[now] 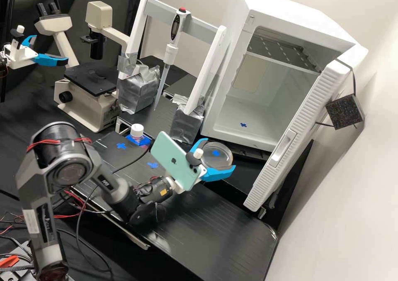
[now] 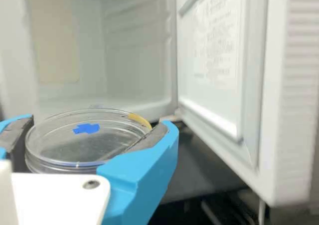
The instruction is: Move the petri dish to the incubator
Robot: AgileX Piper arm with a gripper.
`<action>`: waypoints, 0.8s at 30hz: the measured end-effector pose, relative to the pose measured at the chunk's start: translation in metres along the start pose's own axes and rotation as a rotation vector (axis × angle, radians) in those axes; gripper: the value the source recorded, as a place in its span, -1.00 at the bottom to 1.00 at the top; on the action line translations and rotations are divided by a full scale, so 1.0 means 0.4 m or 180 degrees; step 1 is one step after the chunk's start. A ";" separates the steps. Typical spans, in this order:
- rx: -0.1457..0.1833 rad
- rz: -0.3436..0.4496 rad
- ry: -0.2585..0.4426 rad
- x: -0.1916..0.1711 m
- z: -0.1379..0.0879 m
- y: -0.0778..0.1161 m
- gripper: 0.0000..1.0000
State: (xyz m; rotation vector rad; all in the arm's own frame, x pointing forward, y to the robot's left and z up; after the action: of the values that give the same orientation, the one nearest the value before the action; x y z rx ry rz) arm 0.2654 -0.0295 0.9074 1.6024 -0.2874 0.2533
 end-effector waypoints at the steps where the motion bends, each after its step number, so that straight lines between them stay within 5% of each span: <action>1: 0.0017 0.0017 0.0002 0.022 0.002 -0.002 -1.00; 14: -0.0016 0.0171 0.0178 0.311 0.007 0.011 -1.00; 24: 0.0155 -0.0391 0.0391 0.456 0.052 -0.051 -1.00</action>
State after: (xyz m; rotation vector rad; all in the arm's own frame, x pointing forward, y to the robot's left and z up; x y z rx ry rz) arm 0.4436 -0.0545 0.9484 1.6384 -0.0884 0.2646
